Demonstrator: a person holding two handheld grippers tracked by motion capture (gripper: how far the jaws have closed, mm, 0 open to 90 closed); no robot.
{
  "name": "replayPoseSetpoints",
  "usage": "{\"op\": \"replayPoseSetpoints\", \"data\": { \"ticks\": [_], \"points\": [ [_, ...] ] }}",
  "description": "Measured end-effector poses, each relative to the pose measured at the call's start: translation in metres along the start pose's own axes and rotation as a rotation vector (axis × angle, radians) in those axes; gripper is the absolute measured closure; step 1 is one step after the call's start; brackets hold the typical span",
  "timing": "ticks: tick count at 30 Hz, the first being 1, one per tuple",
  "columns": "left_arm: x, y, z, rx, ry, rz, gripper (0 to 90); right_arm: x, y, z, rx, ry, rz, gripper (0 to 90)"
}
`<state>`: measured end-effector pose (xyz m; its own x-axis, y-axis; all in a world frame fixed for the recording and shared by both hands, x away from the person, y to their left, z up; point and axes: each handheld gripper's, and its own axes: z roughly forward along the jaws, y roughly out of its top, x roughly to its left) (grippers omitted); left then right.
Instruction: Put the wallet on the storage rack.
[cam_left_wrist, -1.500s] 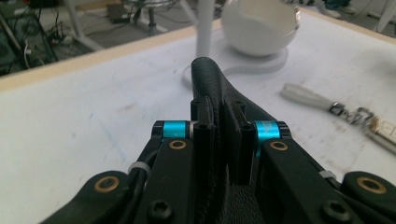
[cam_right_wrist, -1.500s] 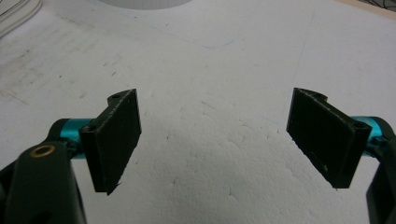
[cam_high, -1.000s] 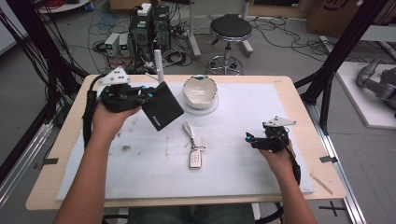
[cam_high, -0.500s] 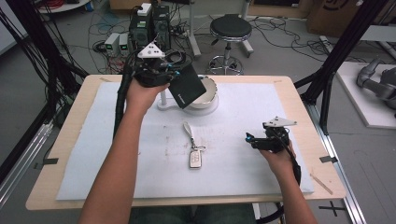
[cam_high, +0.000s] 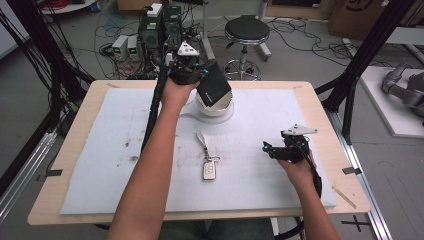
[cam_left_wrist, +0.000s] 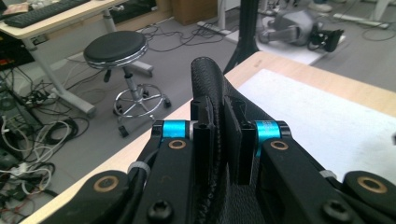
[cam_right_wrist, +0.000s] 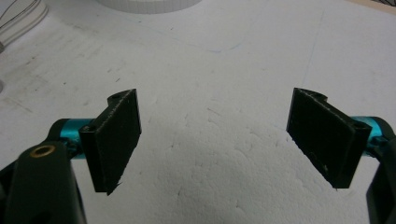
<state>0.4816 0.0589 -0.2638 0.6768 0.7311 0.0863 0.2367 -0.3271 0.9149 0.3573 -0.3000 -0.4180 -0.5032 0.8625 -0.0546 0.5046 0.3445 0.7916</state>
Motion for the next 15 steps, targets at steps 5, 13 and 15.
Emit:
{"op": "replayPoseSetpoints", "data": {
  "ticks": [5,13,15],
  "points": [
    [0.002,-0.006,0.016,0.015,0.018,-0.009,82.0,0.000,0.000,-0.001,-0.006,0.000,0.003,17.9],
    [0.004,-0.015,0.036,0.053,0.058,0.021,81.9,0.000,0.000,-0.001,-0.005,0.001,0.000,17.9],
    [0.005,-0.017,0.040,0.055,0.075,0.020,81.9,0.000,0.000,-0.001,-0.005,0.003,0.001,17.9]
  ]
}}
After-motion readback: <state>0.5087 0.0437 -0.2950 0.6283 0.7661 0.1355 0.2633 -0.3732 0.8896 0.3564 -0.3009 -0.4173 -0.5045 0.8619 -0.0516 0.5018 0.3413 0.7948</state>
